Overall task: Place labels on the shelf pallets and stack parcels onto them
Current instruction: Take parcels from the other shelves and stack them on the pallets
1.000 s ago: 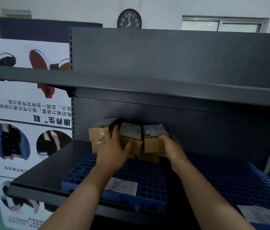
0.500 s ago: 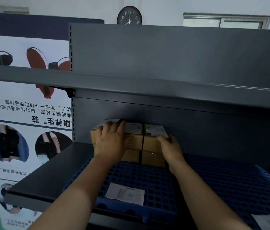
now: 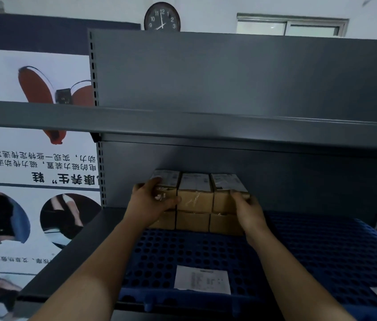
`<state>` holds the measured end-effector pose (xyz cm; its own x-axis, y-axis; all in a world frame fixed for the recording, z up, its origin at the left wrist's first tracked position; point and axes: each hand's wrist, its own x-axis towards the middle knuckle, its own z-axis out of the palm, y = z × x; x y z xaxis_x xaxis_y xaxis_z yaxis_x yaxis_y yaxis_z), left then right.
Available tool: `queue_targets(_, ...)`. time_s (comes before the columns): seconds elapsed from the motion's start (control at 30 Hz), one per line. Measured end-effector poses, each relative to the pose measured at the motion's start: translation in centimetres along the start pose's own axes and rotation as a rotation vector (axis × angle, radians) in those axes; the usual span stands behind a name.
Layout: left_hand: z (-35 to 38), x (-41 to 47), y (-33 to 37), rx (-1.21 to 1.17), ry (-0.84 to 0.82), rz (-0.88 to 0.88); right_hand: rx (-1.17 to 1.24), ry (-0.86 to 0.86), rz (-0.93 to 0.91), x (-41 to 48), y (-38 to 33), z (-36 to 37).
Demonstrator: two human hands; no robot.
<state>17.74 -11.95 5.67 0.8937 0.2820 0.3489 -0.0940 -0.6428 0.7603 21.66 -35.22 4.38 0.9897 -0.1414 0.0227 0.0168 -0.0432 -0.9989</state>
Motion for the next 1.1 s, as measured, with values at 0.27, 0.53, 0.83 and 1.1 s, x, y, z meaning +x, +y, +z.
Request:
queue_targets(0.27, 0.3, 0.1, 0.0, -0.058, -0.017, 0.013, -0.004, 0.062, -0.031, -0.8, 0.1, 0.3)
queue_targets(0.53, 1.4, -0.5, -0.5, -0.114, 0.040, 0.001, -0.116, 0.035, -0.070, -0.9, -1.2, 0.2)
queue_targets(0.83, 1.7, -0.5, -1.0, -0.204, 0.067, 0.022, -0.144, 0.039, -0.095, -1.3, -1.0, 0.1)
queue_targets(1.1, 1.2, -0.5, -1.1, -0.181, 0.066, 0.023, -0.204, 0.048, -0.183, -1.4, -1.0, 0.1)
